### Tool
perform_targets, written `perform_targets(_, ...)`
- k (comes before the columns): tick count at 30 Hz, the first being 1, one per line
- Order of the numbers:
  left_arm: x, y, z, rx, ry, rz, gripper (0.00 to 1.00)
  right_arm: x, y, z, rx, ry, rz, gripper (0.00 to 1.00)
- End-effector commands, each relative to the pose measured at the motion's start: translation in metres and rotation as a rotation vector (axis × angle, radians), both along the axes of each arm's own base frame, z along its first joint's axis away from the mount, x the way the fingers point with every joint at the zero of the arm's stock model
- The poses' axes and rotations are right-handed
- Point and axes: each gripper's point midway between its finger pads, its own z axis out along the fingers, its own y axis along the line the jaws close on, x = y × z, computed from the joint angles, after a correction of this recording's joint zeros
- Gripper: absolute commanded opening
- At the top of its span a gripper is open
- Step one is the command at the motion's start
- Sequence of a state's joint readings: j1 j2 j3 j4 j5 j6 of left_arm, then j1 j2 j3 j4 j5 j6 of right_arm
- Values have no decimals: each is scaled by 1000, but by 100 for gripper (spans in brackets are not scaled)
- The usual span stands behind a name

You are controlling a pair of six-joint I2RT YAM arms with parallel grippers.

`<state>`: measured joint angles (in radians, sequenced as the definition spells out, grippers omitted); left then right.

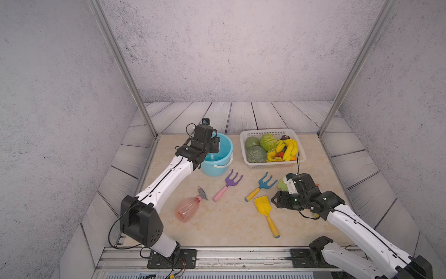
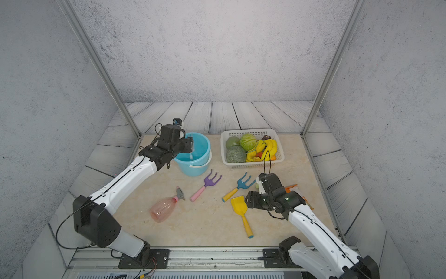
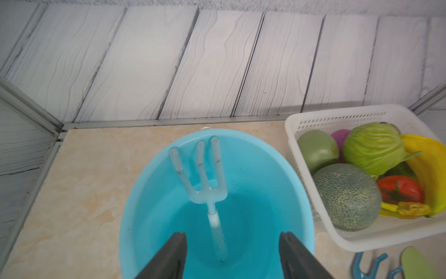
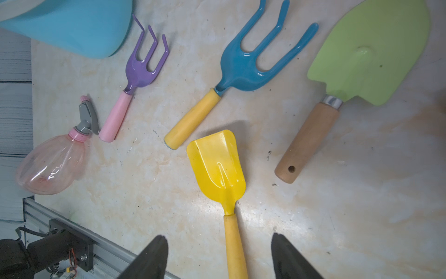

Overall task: Organize the gardening tools
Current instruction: Place the gardening tool in the container, then pick up the gardening tool from the center of the board.

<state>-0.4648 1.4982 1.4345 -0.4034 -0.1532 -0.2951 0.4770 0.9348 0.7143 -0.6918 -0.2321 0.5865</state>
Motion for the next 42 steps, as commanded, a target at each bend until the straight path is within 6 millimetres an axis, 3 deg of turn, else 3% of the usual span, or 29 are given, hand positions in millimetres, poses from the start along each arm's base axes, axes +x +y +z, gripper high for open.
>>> perform_targets(1, -37, -2, -4, -44, 83, -69, 70, 3, 2, 7, -7, -17, 14, 73)
perform_targets(4, -67, -5, -7, -90, 116, -115, 72, 4, 2, 7, -8, -17, 17, 73)
perform_targets(8, -106, -17, -25, -115, 193, -184, 74, 4, 3, 5, -9, -9, 20, 73)
perform_targets(13, -149, -32, -78, -71, 313, -241, 75, 3, 4, 2, 0, 2, 12, 73)
perform_targets(17, -168, -36, -126, -52, 404, -244, 76, 2, 5, -1, 6, 10, 12, 73)
perform_targets(27, -165, -38, -210, 65, 594, -191, 74, 1, 4, -6, -1, 19, 12, 73)
perform_targets(35, -152, -41, -244, 140, 638, -163, 69, -1, 2, -10, -5, 21, 8, 73)
perform_targets(42, -145, -41, -260, 192, 656, -154, 66, -2, 2, -15, -3, 28, 3, 73)
